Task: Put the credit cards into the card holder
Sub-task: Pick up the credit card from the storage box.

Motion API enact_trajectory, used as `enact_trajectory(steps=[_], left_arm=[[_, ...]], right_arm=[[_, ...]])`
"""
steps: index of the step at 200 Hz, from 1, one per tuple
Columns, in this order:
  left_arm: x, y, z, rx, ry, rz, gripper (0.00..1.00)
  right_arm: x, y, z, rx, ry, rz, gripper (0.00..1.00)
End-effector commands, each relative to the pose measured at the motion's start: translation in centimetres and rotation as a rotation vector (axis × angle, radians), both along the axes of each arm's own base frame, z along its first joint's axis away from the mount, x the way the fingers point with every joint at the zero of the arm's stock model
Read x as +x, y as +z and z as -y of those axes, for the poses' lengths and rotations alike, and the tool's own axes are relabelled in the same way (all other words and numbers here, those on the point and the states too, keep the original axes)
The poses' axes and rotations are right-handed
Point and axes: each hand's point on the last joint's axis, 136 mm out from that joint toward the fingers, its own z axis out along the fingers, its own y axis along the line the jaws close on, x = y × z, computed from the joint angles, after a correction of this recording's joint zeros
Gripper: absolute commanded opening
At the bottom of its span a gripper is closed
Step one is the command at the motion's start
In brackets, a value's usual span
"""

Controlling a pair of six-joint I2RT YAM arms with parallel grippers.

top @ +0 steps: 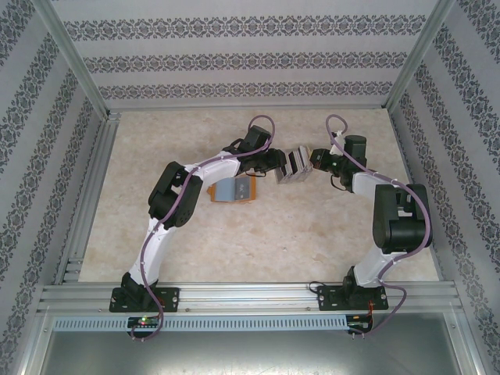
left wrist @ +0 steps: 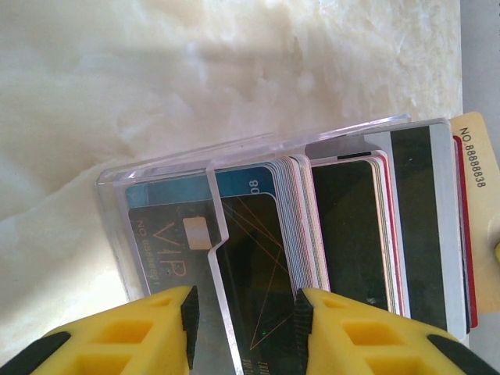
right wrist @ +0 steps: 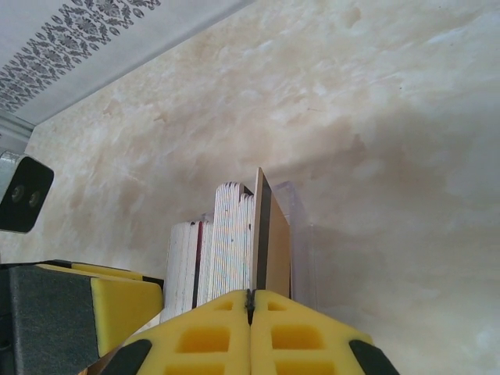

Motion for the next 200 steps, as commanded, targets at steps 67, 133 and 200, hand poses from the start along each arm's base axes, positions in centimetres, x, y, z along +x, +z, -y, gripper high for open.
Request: enact_trajectory(steps=[67, 133, 200], left_arm=[[-1.5, 0.9, -0.2, 0.039, -0.038, 0.000, 0.40], [-1.5, 5.6, 0.1, -0.038, -0.067, 0.127, 0.40], [-3.4, 12.3, 1.6, -0.328, -0.178, 0.236, 0.41]], right_arm=[[-1.2, 5.0, -0.1, 0.023, 0.012, 0.120, 0.02], [-3.1, 7.8, 0.1, 0.029, -0.002, 0.174, 0.02], [-4.6, 9.6, -2.2, 0.236, 0.083, 0.154, 0.03]])
